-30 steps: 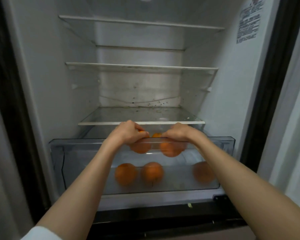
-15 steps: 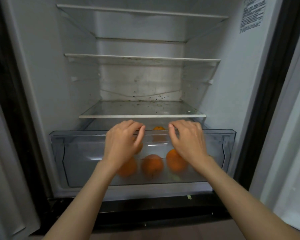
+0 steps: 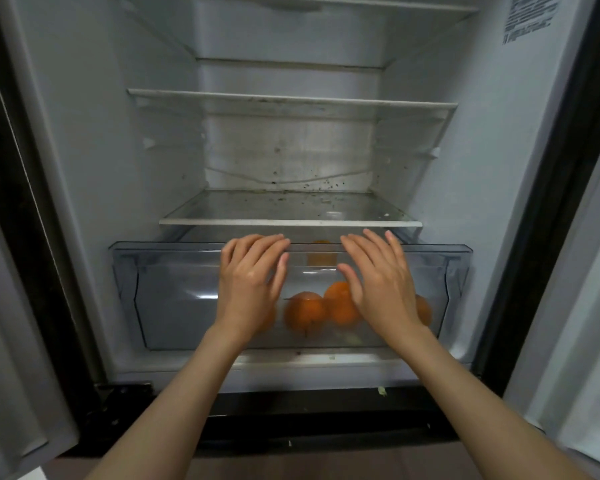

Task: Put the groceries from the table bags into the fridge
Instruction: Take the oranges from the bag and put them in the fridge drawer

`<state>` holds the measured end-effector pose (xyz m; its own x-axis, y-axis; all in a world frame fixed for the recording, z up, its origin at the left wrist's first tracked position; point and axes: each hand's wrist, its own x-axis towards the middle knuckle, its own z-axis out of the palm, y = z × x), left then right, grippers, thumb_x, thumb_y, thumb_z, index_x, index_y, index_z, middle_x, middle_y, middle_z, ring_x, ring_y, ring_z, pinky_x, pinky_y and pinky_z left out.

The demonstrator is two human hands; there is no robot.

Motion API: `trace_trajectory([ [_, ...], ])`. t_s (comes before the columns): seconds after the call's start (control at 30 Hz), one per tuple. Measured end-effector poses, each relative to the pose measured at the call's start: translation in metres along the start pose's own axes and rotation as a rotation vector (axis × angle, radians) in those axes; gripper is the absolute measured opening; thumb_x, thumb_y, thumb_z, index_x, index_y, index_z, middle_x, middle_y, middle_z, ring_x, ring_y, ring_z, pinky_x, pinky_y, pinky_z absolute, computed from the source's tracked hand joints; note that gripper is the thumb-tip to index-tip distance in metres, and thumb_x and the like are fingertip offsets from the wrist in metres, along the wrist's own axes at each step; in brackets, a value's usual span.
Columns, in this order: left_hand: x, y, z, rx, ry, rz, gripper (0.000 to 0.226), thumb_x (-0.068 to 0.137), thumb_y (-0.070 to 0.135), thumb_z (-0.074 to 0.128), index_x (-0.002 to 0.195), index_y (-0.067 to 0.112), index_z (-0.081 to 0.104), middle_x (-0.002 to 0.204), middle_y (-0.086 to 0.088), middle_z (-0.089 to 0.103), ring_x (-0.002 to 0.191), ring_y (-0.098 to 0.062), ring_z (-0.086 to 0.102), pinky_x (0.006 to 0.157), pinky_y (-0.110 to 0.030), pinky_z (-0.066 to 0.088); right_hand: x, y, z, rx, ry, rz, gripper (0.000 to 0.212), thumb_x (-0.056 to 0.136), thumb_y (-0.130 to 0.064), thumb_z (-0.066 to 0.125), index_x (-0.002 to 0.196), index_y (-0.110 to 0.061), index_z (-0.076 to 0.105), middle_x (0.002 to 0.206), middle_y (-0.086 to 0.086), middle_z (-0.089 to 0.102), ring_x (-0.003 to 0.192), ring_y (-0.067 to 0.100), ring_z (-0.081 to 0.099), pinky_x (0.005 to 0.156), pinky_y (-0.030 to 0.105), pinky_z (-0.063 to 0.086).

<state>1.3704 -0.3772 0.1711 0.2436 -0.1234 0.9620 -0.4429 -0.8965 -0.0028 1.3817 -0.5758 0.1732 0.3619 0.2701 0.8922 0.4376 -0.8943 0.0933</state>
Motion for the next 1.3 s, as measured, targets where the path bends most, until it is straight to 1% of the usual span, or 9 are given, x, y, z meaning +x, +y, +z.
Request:
trace_trajectory([
  [0.13,0.007,0.003,0.01,0.111,-0.087,-0.12,0.025,0.09,0.018,0.049,0.108,0.011,0.066,0.104,-0.013,0.06,0.097,-0.025,0.045,0.088,-0.034,0.034,0.01,0.0,0.015,-0.044,-0.033,0.092,0.038,0.088,-0.027,0.048,0.117,-0.007,0.063,0.115,0.012,0.066,0.116,0.032,0.058,0.11,0.043,0.025],
  [0.23,0.016,0.007,0.015,0.22,-0.275,-0.167,0.036,0.086,0.021,0.04,0.113,0.012,0.062,0.1,-0.011,0.06,0.094,-0.031,0.051,0.094,-0.045,0.04,0.017,0.003,0.027,-0.085,-0.121,0.15,0.041,0.083,-0.018,0.064,0.122,-0.006,0.06,0.119,0.015,0.064,0.12,0.036,0.054,0.108,0.048,0.03],
  [0.33,0.018,-0.001,0.02,0.232,-0.432,-0.16,0.042,0.086,0.023,0.041,0.124,0.011,0.056,0.113,-0.012,0.061,0.108,-0.034,0.055,0.103,-0.051,0.036,0.021,0.004,0.032,-0.105,-0.301,0.154,0.058,0.085,-0.019,0.064,0.137,-0.006,0.043,0.137,0.017,0.05,0.135,0.035,0.036,0.112,0.044,0.014],
  [0.47,0.024,-0.016,0.026,0.178,-0.613,-0.138,0.054,0.091,0.022,0.045,0.143,0.013,0.032,0.145,-0.009,0.038,0.137,-0.029,0.028,0.116,-0.044,0.012,0.027,0.015,0.04,-0.108,-0.495,0.132,0.064,0.097,-0.034,0.039,0.149,-0.016,0.006,0.158,0.006,0.01,0.146,0.024,-0.001,0.116,0.038,-0.006],
  [0.6,0.032,-0.021,0.039,0.148,-0.717,-0.201,0.059,0.095,0.029,0.039,0.148,0.018,0.015,0.155,-0.005,0.017,0.144,-0.023,0.007,0.118,-0.04,0.003,0.039,0.019,0.05,-0.11,-0.607,0.163,0.068,0.097,-0.043,0.035,0.149,-0.019,-0.002,0.159,0.005,-0.001,0.146,0.022,-0.008,0.117,0.04,-0.005],
  [0.9,0.044,-0.023,0.035,0.188,-0.864,-0.225,0.065,0.093,0.029,0.04,0.149,0.021,0.009,0.158,-0.001,0.006,0.145,-0.02,0.0,0.118,-0.045,-0.001,0.045,0.02,0.045,-0.046,-0.672,0.165,0.071,0.097,-0.044,0.035,0.149,-0.018,-0.006,0.158,0.007,-0.01,0.145,0.022,-0.012,0.117,0.039,-0.005],
  [1.07,0.022,-0.009,0.022,0.19,-0.77,-0.258,0.058,0.096,0.035,0.036,0.148,0.024,0.014,0.157,0.001,0.007,0.145,-0.019,0.0,0.116,-0.046,0.001,0.018,0.004,0.033,0.022,-0.661,0.158,0.065,0.097,-0.046,0.031,0.15,-0.021,0.0,0.157,0.007,-0.013,0.145,0.023,-0.013,0.116,0.04,-0.006],
  [1.17,-0.005,0.001,0.002,0.185,-0.81,-0.274,0.056,0.097,0.04,0.031,0.148,0.026,0.011,0.158,0.0,0.003,0.145,-0.02,-0.004,0.116,-0.046,-0.001,-0.002,-0.015,0.019,0.072,-0.688,0.153,0.065,0.097,-0.047,0.031,0.15,-0.024,0.001,0.158,0.005,-0.01,0.145,0.024,-0.011,0.116,0.044,-0.006],
  [1.3,-0.03,0.014,-0.04,0.11,-0.744,-0.321,0.054,0.098,0.036,0.033,0.147,0.027,0.013,0.157,0.001,0.009,0.145,-0.019,0.001,0.117,-0.043,0.001,-0.025,-0.047,-0.002,0.16,-0.7,0.123,0.063,0.097,-0.047,0.031,0.149,-0.025,0.003,0.159,0.003,-0.004,0.146,0.022,-0.005,0.116,0.043,-0.005],
])
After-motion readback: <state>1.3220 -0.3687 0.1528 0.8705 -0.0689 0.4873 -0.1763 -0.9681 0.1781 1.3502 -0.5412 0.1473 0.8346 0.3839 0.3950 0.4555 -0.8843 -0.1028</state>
